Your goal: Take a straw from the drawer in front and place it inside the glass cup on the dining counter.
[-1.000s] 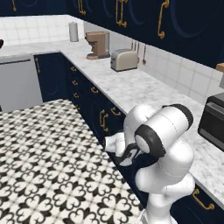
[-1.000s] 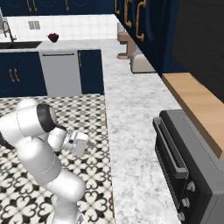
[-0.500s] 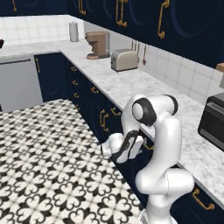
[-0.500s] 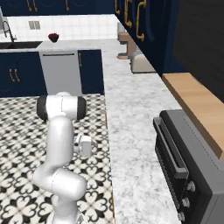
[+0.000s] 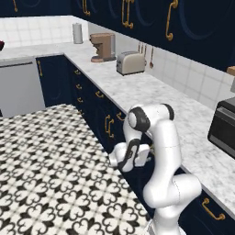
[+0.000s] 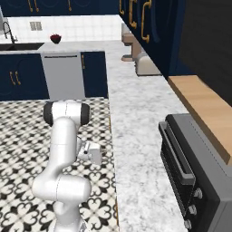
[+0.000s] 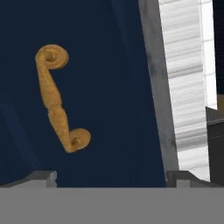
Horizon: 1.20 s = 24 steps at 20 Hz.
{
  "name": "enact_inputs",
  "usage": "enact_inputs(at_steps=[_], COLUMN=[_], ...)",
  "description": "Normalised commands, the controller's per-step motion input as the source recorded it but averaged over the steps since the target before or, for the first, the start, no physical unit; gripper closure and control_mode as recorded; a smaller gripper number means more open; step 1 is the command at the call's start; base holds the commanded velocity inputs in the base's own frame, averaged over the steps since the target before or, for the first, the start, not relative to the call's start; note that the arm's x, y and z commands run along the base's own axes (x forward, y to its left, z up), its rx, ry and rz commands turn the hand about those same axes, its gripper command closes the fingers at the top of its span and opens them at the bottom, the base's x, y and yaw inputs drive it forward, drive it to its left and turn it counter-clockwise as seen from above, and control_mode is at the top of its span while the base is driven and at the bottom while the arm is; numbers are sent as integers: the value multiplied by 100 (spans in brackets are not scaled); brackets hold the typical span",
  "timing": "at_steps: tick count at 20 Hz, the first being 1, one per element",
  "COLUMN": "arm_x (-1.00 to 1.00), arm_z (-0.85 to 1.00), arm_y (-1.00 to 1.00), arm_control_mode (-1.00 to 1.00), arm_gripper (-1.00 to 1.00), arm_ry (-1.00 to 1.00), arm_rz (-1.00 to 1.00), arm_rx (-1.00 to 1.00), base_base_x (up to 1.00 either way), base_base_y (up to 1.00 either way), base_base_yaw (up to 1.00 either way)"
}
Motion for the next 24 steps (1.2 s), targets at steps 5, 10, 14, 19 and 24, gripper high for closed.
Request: enact_inputs(at_steps=[5, 10, 14, 19, 24], arm_x=[29, 20, 24, 32, 33], arm_z=[-14, -25, -40, -39, -25], arm_y=[-40, -23, -7, 0, 0], arm_control_mode=[-100, -100, -100, -100, -100], arm_gripper=[-100, -100, -100, -100, 100], arm_ry=[0, 1, 7, 8, 6], arm_rz=[0, 3, 5, 7, 8], arm_rx=[8, 8, 7, 5, 1], base_base_x=[0, 0, 0, 0, 0], base_base_y=[0, 0, 0, 0, 0], base_base_yaw=[0, 0, 0, 0, 0])
